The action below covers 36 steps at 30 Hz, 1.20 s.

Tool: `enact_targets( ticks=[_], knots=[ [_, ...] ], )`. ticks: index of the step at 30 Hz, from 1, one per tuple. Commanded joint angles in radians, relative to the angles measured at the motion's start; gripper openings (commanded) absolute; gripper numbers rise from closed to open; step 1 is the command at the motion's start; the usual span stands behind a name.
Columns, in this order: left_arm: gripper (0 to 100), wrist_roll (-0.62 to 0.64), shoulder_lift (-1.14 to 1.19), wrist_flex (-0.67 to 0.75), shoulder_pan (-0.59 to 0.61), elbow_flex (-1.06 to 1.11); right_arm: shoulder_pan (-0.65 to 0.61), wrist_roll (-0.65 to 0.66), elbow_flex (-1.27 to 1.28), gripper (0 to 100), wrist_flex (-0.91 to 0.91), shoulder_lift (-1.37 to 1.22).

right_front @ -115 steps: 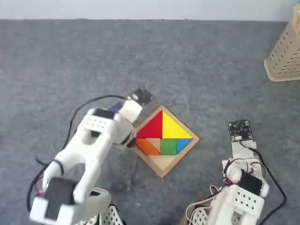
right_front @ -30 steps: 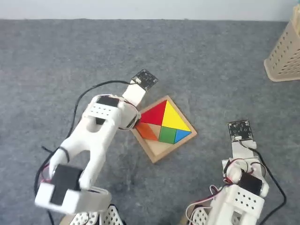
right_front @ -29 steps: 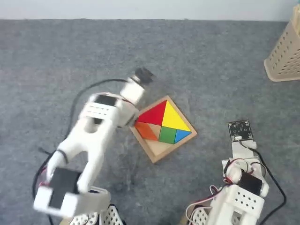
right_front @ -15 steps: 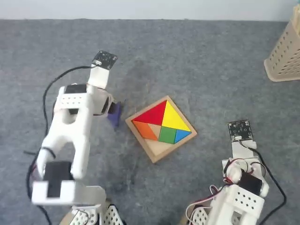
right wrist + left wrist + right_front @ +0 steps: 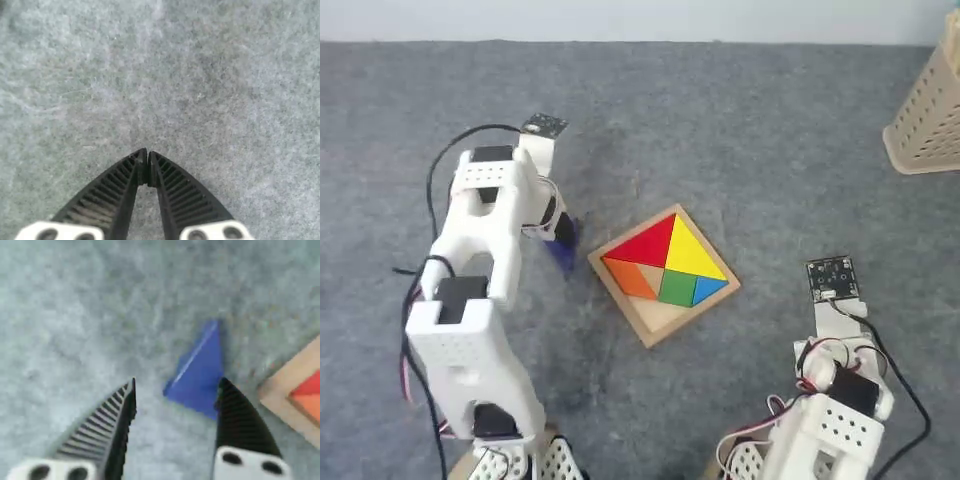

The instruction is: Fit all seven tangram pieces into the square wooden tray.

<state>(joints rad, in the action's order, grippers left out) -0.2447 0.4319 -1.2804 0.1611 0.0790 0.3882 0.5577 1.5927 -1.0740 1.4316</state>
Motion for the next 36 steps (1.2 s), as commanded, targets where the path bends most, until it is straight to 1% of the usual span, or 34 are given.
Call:
enact_targets(
  ticks=[1, 7, 11, 16, 19, 24, 29, 33, 36],
  knots=[
    [24, 0.009, 0.005, -0.068, -0.037, -0.028, 0.015, 0.018, 0.011, 0.9, -0.016, 0.022],
    [24, 0.011, 0.046, -0.074, -0.060, -0.019, 0.015, 0.018, 0.011, 0.9, -0.016, 0.022],
    [20, 0.011, 0.049, -0.048, -0.052, -0.019, 0.015, 0.018, 0.011, 0.9, -0.016, 0.022],
    [21, 0.011, 0.048, -0.048, -0.052, -0.024, 0.015, 0.018, 0.012, 0.9, -0.016, 0.022],
    [23, 0.051, 0.048, -0.058, -0.051, -0.050, 0.015, 0.018, 0.012, 0.9, -0.016, 0.022],
    [23, 0.084, 0.048, -0.147, -0.044, -0.150, 0.015, 0.018, 0.012, 0.9, -0.016, 0.022],
    [23, 0.081, 0.060, -0.146, -0.038, -0.239, 0.015, 0.018, 0.012, 0.9, -0.016, 0.022],
    [24, 0.080, 0.104, -0.144, -0.051, -0.243, 0.015, 0.018, 0.012, 0.9, -0.016, 0.022],
    [24, 0.080, 0.163, -0.115, -0.060, -0.245, 0.015, 0.018, 0.012, 0.9, -0.016, 0.022]
  ],
)
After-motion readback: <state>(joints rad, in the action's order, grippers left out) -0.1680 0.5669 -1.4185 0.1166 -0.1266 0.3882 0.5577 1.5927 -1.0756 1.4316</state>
